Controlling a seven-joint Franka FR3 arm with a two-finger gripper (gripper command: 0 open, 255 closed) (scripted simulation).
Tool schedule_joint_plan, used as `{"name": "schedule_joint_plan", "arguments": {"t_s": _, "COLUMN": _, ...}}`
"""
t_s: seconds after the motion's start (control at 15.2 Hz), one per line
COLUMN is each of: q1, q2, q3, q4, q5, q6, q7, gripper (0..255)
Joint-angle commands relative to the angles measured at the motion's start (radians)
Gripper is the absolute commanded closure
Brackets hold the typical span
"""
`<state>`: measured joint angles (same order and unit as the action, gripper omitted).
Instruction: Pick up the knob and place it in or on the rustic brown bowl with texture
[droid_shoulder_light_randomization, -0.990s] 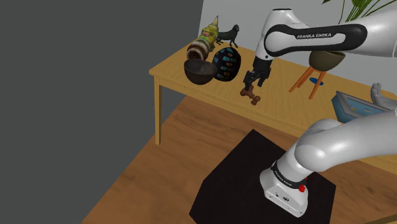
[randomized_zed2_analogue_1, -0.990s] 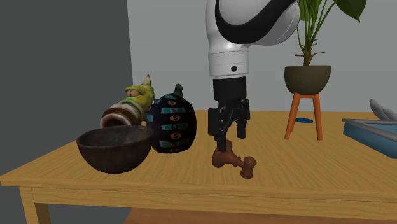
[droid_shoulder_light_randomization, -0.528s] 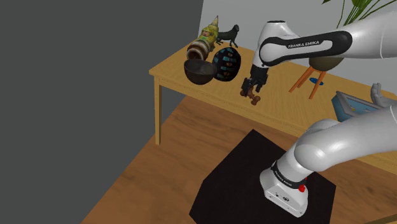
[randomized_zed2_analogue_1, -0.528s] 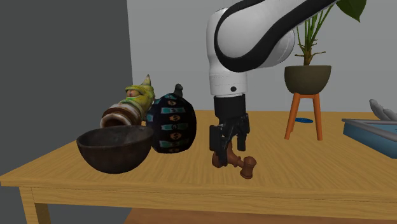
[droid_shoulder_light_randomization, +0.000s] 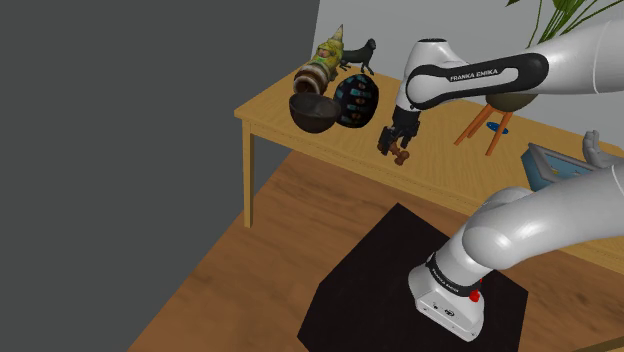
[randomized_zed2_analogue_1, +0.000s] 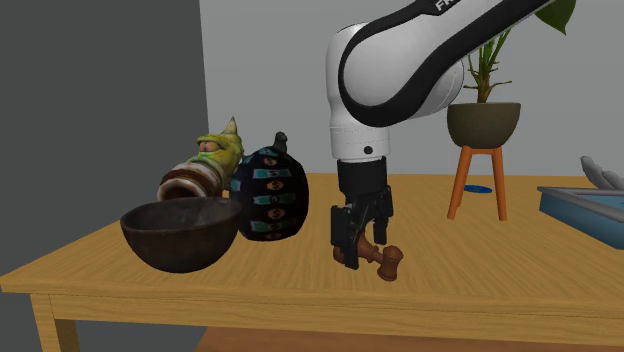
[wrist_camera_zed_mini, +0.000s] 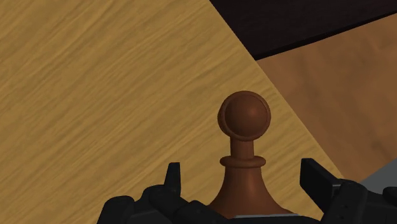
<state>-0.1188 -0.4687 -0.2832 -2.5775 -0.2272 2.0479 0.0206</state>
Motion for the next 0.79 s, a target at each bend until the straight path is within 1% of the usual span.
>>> {"name": "schedule_joint_plan", "arguments": {"t_s": 0.0, "q1": 0.0, "q2": 0.0, "q3": 0.0, "q4": 0.0, "q5": 0.0, "q6": 0.0, "q7": 0.0, "gripper": 0}}
{"name": "schedule_joint_plan", "arguments": {"t_s": 0.07, "q1": 0.0, "q2": 0.0, "q3": 0.0, "q4": 0.0, "q5": 0.0, "q6": 0.0, "q7": 0.0, "gripper": 255}}
{"name": "schedule_joint_plan", "arguments": {"t_s": 0.66, "q1": 0.0, "q2": 0.0, "q3": 0.0, "q4": 0.0, "q5": 0.0, "q6": 0.0, "q7": 0.0, "gripper": 255}}
{"name": "schedule_joint_plan", "arguments": {"t_s": 0.73, "q1": 0.0, "q2": -0.007, "q3": 0.002, "q4": 0.009, "q5": 0.001, "q6": -0.015, "q7": -0.001, "gripper": 255}}
